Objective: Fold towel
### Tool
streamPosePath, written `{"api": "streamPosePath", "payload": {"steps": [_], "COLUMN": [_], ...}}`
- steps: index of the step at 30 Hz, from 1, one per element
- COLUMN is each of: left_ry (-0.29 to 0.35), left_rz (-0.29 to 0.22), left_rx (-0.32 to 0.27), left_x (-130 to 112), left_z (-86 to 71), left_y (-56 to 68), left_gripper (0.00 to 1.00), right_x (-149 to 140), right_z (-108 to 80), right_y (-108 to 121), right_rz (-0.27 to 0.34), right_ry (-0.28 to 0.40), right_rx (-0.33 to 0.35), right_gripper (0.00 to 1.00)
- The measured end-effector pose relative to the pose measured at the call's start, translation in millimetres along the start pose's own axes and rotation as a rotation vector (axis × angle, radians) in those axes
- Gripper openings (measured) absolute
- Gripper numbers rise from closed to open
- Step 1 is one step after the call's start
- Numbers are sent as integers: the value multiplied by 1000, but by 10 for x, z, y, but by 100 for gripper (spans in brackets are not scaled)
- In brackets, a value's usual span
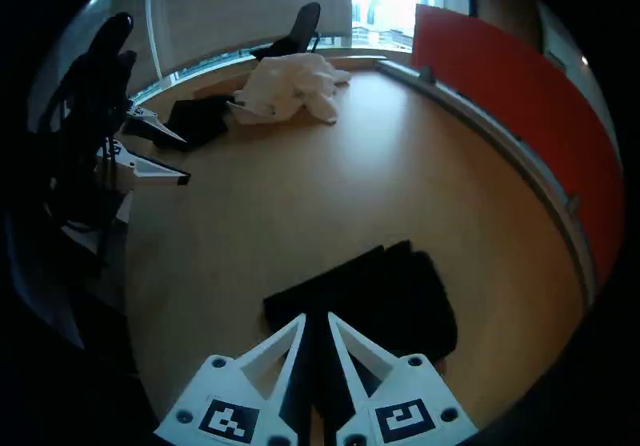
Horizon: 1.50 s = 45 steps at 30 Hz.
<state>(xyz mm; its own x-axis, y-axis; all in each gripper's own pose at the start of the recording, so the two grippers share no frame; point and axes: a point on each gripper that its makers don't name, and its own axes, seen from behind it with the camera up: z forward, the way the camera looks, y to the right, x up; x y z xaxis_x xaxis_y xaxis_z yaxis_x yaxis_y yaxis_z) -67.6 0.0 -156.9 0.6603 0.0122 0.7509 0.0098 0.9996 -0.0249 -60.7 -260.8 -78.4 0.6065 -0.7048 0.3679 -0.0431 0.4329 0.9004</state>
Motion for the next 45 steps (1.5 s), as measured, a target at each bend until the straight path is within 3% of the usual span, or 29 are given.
{"api": "streamPosePath", "payload": {"steps": [8, 11, 12, 16, 18, 30, 45], "left_ry": [-1, -1, -1, -1, -1, -2, -6], "left_rz": [-9, -6, -4, -2, -1, -2, 7], "left_rx": [0, -2, -2, -4, -5, -5, -9], "left_x": [-22, -16, -13, -3, 0, 5, 3], "left_z": [-15, -12, -9, -6, -5, -1, 14], "left_y": [2, 16, 21, 42, 50, 64, 95], "left_gripper": [96, 96, 96, 96, 96, 96, 96], "right_x": [-71, -70, -69, -70, -80, -179, -772], "right_z": [56, 48, 45, 36, 34, 18, -98], "right_y": [11, 26, 32, 57, 62, 110, 100], "right_rz": [11, 17, 20, 33, 37, 61, 150], "right_ry": [-18, -17, -16, -13, -13, -13, -71], "right_rx": [1, -3, -5, -12, -13, -43, -96], "right_gripper": [5, 12, 18, 62, 71, 71, 71]}}
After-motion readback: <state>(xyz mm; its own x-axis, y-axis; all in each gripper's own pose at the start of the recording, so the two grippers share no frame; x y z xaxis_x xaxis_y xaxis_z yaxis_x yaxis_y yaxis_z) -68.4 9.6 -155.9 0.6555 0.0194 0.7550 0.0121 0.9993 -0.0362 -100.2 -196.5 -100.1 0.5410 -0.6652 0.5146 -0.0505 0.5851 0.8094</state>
